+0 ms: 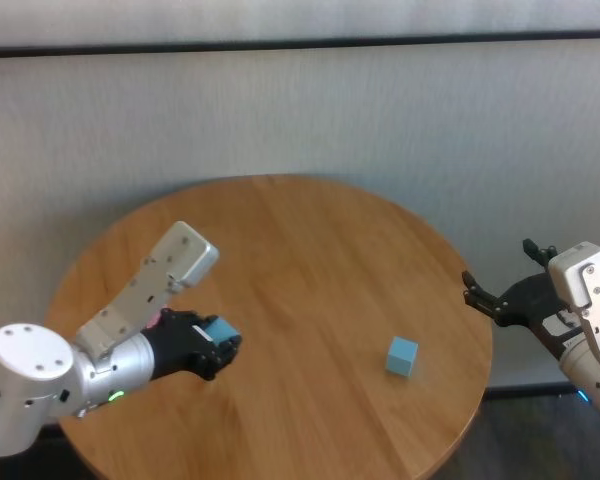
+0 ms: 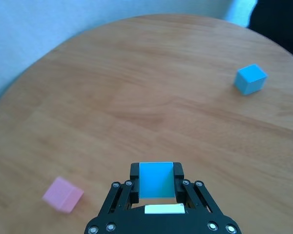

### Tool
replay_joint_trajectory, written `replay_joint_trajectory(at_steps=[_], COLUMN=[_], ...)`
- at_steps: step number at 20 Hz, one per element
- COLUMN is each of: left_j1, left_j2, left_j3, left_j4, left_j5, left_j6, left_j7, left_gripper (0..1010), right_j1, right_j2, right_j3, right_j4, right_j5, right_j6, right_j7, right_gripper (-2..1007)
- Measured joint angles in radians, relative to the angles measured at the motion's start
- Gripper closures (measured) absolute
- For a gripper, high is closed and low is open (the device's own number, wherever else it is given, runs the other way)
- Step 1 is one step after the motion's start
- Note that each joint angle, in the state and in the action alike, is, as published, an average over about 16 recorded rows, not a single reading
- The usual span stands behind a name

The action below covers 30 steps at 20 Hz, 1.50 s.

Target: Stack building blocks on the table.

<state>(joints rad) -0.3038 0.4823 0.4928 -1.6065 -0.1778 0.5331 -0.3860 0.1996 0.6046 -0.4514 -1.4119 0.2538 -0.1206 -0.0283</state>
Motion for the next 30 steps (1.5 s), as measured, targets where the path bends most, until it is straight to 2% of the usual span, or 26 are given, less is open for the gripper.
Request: replay_joint_trajectory(at_steps=[7,15,22,30], left_j1=[-0.055,-0.101,-0.120,-0.123], left_j2=[-0.034,-0.065,-0.085,-0.095], left_j3=[0.044,0.075,0.084,0.082], left_j4=[0.072,0.156,0.203,0.216], left_j5=[0.026,0.060,0.078,0.080], left_j6=[-0.021,-0.043,-0.051,-0.050], left_j7=[-0.062,-0.103,-0.125,-0.133], left_gripper=[614,614,614,614], right_j1=[0.000,0.000,0.000,0.000], right_j2=[0.000,0.000,0.000,0.000], right_j3=[0.000,0.000,0.000,0.000], right_j4=[0.000,0.000,0.000,0.000], right_j5=[0.000,0.000,0.000,0.000], right_j6=[0.000,0.000,0.000,0.000], right_j7=[0.000,0.000,0.000,0.000], right_gripper=[4,4,4,4])
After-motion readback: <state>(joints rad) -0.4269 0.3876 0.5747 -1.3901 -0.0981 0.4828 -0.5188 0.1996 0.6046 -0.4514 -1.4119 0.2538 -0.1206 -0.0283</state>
